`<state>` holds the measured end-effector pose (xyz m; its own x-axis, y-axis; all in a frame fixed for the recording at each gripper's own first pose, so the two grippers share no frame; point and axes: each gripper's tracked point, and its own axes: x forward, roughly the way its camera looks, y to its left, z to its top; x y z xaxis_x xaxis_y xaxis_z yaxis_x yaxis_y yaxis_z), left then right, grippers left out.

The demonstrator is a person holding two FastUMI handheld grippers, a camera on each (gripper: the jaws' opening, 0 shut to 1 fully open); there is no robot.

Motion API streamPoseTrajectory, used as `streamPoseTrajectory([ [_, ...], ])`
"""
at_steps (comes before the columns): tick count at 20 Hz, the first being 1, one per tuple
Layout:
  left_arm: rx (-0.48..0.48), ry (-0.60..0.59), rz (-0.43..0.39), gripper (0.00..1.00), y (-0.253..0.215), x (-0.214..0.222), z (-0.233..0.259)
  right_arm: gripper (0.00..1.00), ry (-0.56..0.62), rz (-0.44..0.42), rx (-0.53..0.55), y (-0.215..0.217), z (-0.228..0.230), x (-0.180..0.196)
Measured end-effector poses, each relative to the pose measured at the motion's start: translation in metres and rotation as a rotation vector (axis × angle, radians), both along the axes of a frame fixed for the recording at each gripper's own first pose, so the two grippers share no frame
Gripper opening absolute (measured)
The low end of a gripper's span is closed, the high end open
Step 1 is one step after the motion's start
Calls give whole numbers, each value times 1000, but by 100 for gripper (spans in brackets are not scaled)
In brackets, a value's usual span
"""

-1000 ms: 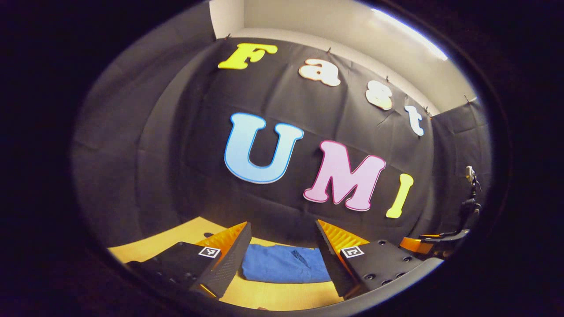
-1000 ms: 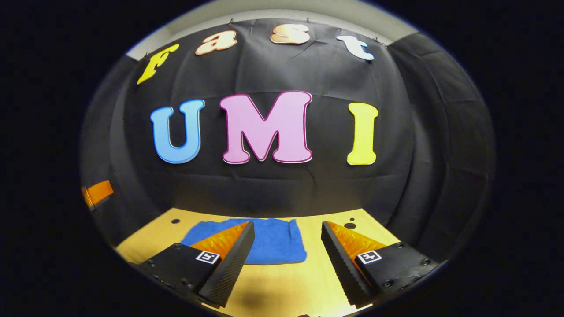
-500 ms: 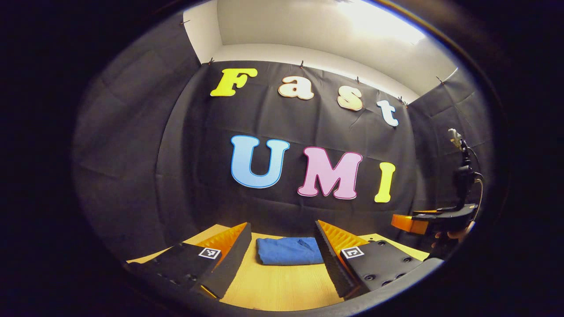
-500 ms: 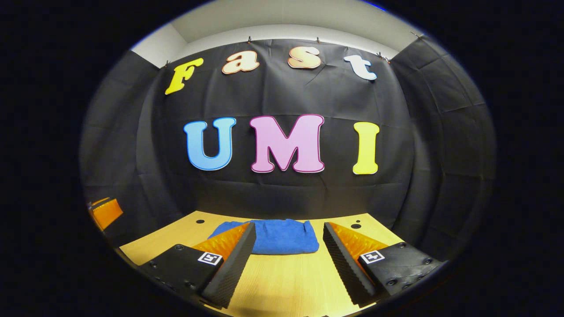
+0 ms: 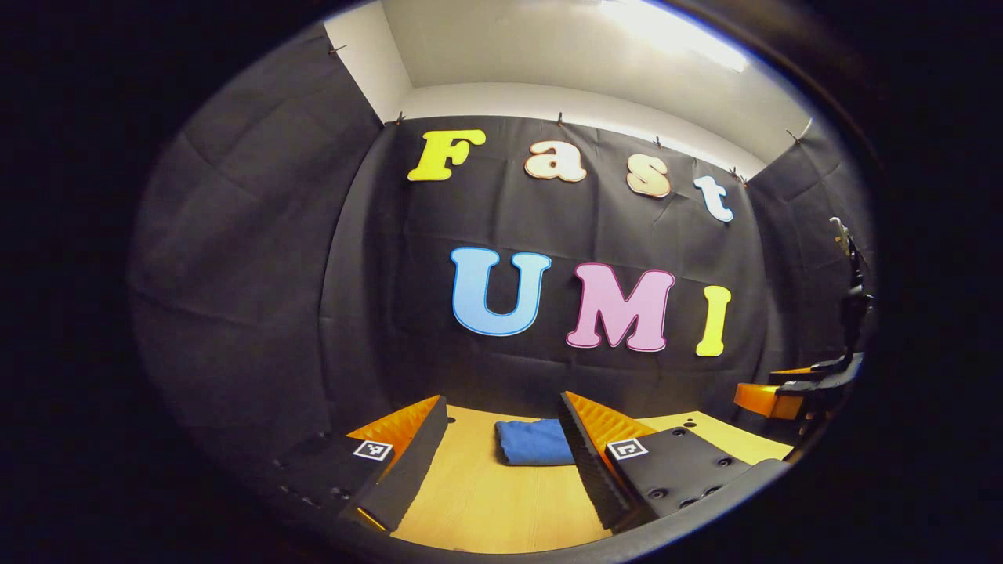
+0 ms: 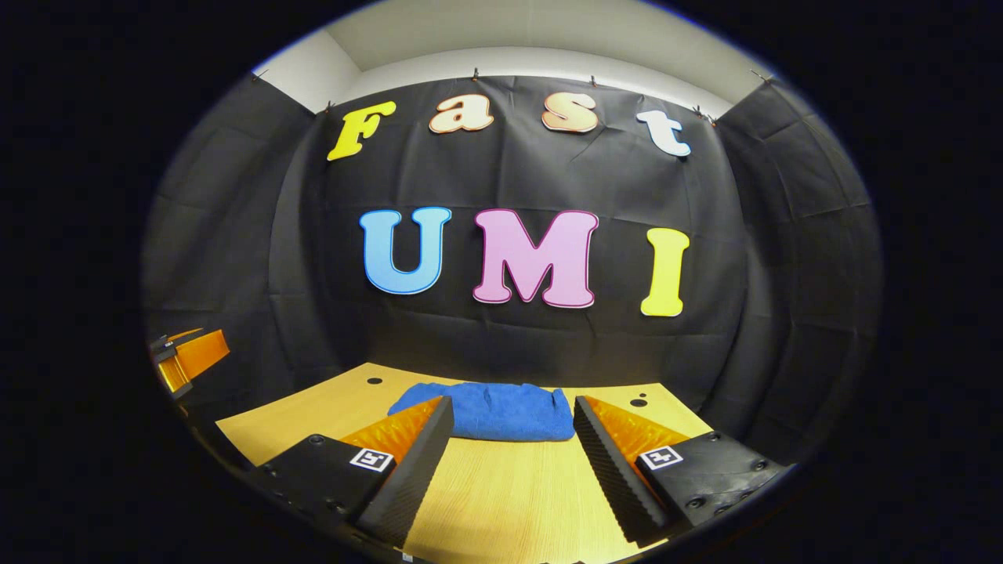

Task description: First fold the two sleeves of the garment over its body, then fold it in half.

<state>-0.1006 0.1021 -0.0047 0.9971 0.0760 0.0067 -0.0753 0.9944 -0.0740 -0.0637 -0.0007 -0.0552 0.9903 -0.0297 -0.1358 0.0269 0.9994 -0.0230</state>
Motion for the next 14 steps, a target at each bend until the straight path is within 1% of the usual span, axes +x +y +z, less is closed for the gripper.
streamPoseTrajectory([
  [2, 6, -7, -21, 81, -2, -2, 4, 97, -17, 11, -9, 5, 7, 1],
  [8, 76, -39, -60, 82, -18, -1, 20, 97, -33, 53, -20, 21, 18, 8],
  [9, 82, -44, -61, 80, -20, -1, 23, 96, -38, 60, -19, 23, 21, 10],
  [10, 87, -46, -61, 82, -22, 0, 24, 96, -44, 65, -16, 23, 24, 10],
  [14, 84, -41, -53, 81, -31, 1, 24, 96, -58, 71, -6, 17, 28, 10],
])
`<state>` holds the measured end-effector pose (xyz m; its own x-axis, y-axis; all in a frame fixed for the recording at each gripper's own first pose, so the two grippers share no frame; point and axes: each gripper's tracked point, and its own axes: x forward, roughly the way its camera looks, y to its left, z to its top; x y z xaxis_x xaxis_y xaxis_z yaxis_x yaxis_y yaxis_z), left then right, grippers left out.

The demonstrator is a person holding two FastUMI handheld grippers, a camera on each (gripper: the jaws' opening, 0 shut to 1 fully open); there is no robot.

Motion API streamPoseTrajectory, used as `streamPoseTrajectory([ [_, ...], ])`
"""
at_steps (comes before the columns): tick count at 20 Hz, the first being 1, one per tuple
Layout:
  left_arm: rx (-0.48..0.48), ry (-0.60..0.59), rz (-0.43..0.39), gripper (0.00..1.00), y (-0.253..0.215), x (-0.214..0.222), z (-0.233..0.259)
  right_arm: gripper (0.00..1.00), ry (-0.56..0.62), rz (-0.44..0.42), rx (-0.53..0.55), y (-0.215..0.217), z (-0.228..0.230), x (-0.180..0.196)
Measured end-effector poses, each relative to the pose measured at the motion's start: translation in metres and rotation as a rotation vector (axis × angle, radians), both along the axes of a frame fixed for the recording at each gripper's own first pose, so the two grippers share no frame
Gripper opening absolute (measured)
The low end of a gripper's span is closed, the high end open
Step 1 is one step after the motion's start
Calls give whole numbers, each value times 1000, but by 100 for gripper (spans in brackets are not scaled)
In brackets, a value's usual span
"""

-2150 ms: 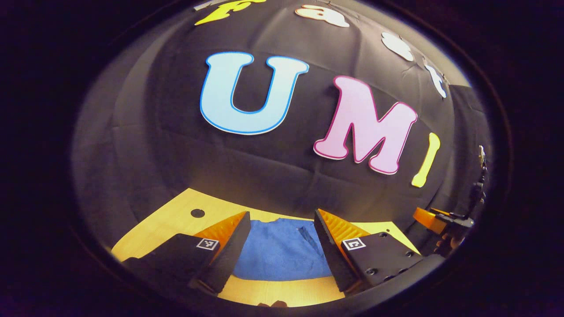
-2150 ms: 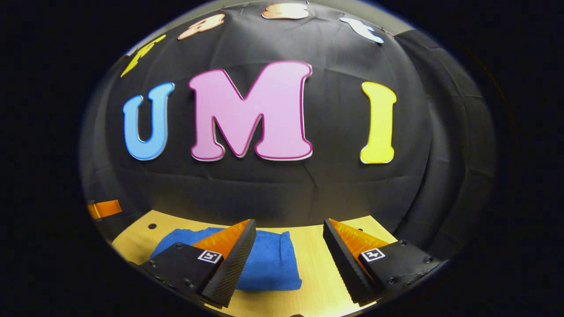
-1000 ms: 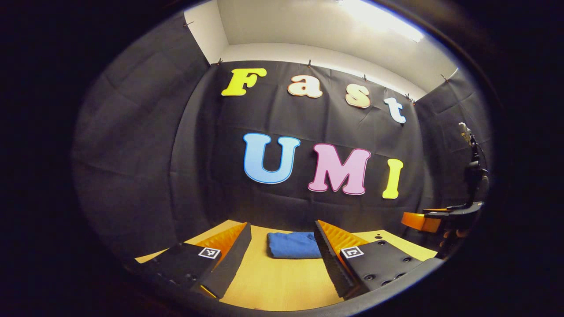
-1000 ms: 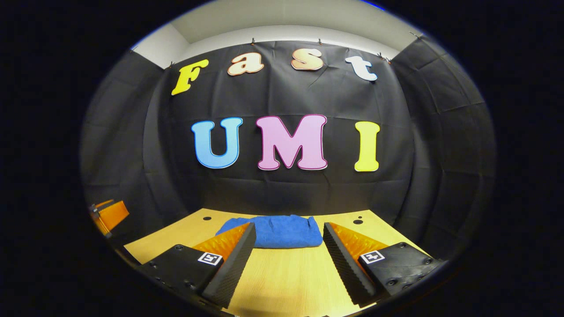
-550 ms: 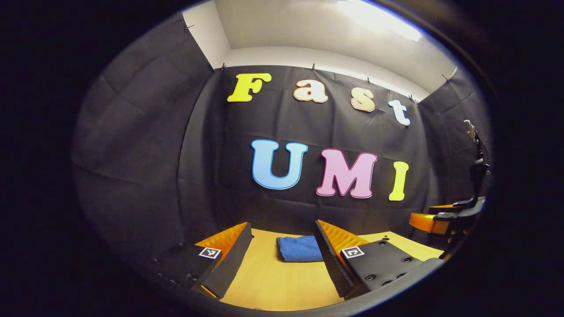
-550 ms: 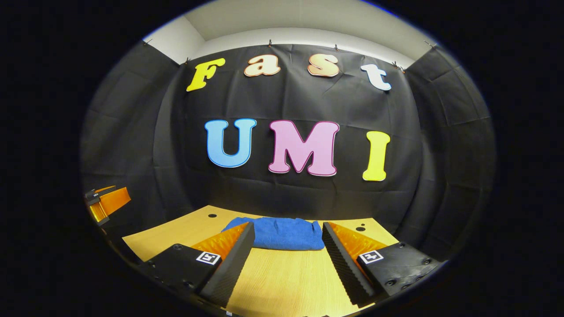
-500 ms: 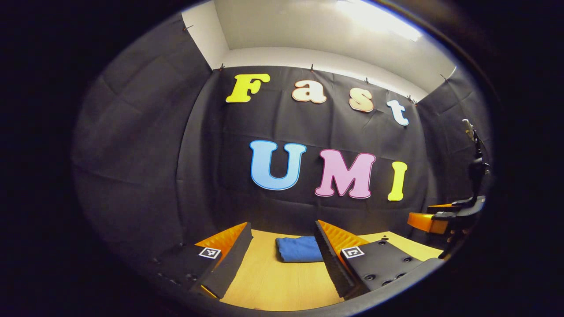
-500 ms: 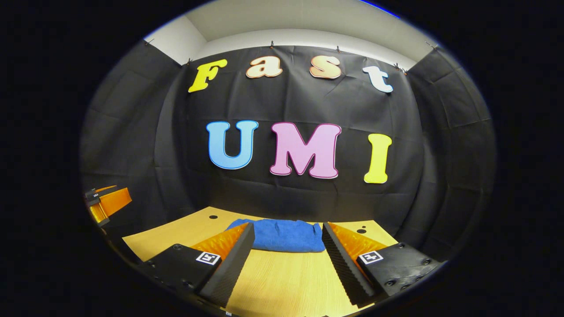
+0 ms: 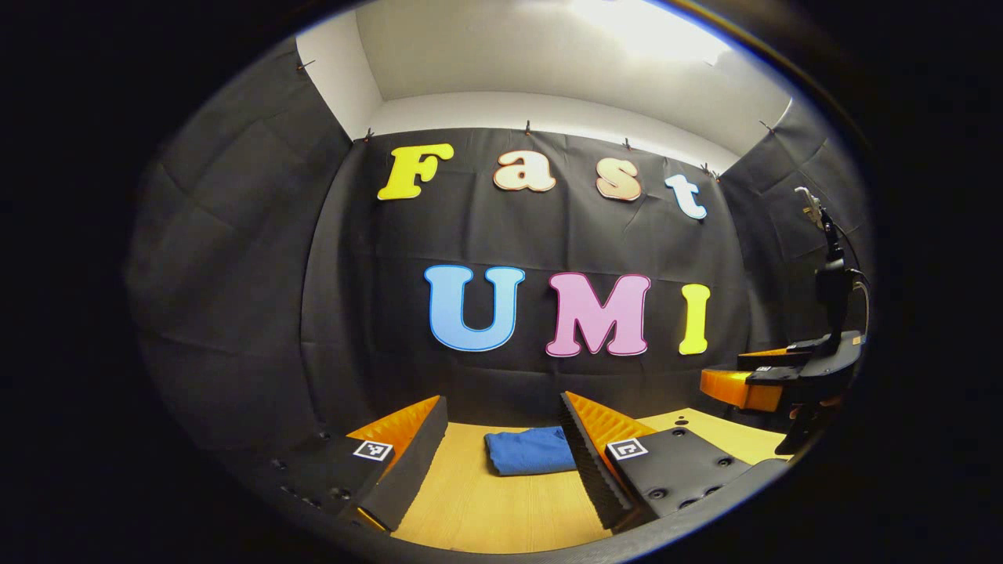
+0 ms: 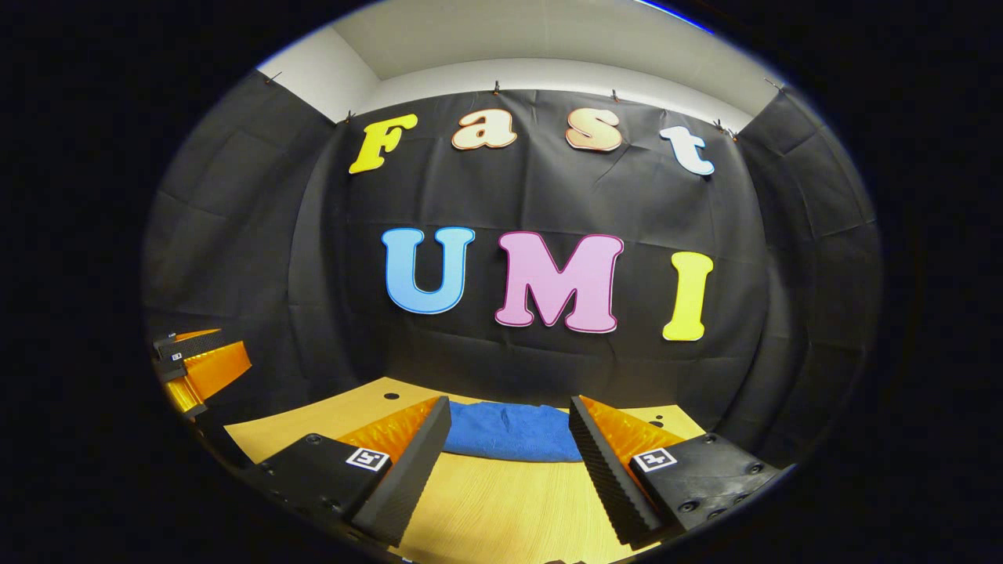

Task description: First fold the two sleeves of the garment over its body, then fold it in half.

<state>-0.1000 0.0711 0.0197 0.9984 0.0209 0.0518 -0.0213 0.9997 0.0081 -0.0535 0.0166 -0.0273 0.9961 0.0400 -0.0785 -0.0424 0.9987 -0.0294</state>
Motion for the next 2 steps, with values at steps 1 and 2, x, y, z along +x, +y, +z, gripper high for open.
streamPoseTrajectory([
  [1, -1, 0, 1, 81, -1, -1, 1, 96, 2, -2, 4, -2, 0, 1],
  [2, 0, 0, 6, 81, -2, 0, 1, 96, 6, -11, 9, -6, -1, 1],
])
